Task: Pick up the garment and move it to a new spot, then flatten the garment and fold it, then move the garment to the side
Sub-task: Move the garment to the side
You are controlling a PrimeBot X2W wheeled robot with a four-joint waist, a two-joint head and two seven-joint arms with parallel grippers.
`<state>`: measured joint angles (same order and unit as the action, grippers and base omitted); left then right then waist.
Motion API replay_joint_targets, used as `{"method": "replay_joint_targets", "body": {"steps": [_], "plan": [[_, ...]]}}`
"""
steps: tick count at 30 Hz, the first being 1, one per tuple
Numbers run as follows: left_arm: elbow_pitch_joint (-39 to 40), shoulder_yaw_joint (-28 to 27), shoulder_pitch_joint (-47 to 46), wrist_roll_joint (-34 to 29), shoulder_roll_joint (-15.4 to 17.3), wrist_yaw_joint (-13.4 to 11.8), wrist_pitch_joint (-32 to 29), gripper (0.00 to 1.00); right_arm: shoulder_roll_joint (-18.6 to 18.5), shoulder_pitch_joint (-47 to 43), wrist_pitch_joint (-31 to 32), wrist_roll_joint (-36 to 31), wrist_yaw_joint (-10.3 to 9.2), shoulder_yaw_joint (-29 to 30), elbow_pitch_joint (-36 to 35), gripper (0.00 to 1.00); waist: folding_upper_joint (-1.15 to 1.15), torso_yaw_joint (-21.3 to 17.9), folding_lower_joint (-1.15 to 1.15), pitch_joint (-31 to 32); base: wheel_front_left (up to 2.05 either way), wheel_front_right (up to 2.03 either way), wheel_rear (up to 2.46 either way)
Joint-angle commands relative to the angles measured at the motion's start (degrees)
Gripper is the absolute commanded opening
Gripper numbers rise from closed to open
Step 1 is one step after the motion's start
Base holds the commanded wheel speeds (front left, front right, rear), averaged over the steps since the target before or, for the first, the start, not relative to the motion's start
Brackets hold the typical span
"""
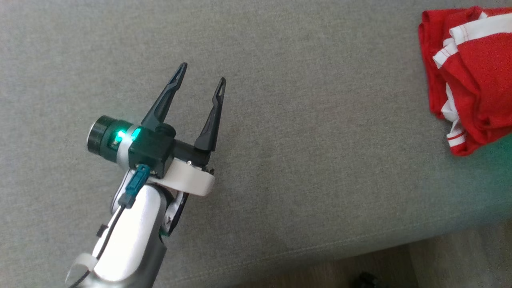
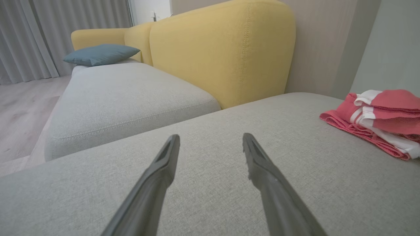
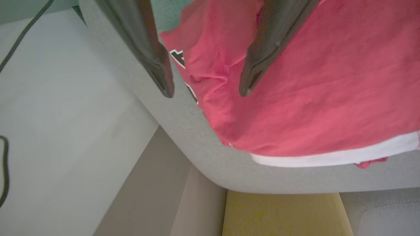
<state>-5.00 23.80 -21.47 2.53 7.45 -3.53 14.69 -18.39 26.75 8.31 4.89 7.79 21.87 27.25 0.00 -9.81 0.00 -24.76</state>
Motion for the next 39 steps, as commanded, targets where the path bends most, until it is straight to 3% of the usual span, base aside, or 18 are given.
{"method": "replay_joint_targets", "body": {"steps": [1, 7, 16, 27, 39], "plan": [[1.69, -1.18, -0.49, 0.04, 0.85, -0.08, 0.30, 1.00, -0.29, -2.67, -1.68, -1.67, -0.31, 1.08, -3.55, 1.00, 0.00, 0.30, 0.00, 1.45, 0.00, 0.00, 0.00], [1.32, -1.77, 2.45, 0.95, 0.57, -1.30, 0.30, 1.00, 5.61, -9.94, -8.26, -2.25, -0.31, -0.46, -14.58, 1.00, 0.00, 1.49, 0.00, 5.74, 0.00, 0.00, 0.00], [0.90, -4.02, 7.93, 2.70, 0.28, -3.99, 0.30, 1.00, 12.60, -20.46, -10.56, 0.15, -0.31, -12.37, -28.74, 1.00, 0.00, 6.58, 0.00, 11.91, 0.00, 0.00, 0.00], [0.77, -7.51, 13.88, 4.30, 1.47, -6.82, 0.30, 1.00, 15.18, -25.50, -11.49, 2.29, -0.31, -19.10, -31.02, 1.00, 0.00, 13.19, 0.00, 17.41, 0.00, 0.00, 0.00], [0.07, -8.40, 19.83, 5.93, 3.56, -6.78, -0.01, 1.00, 15.49, -32.55, -10.66, 4.06, -0.31, -19.74, -32.42, 1.00, 0.00, 13.60, 0.00, 23.03, 0.00, 0.00, 0.00]]}}
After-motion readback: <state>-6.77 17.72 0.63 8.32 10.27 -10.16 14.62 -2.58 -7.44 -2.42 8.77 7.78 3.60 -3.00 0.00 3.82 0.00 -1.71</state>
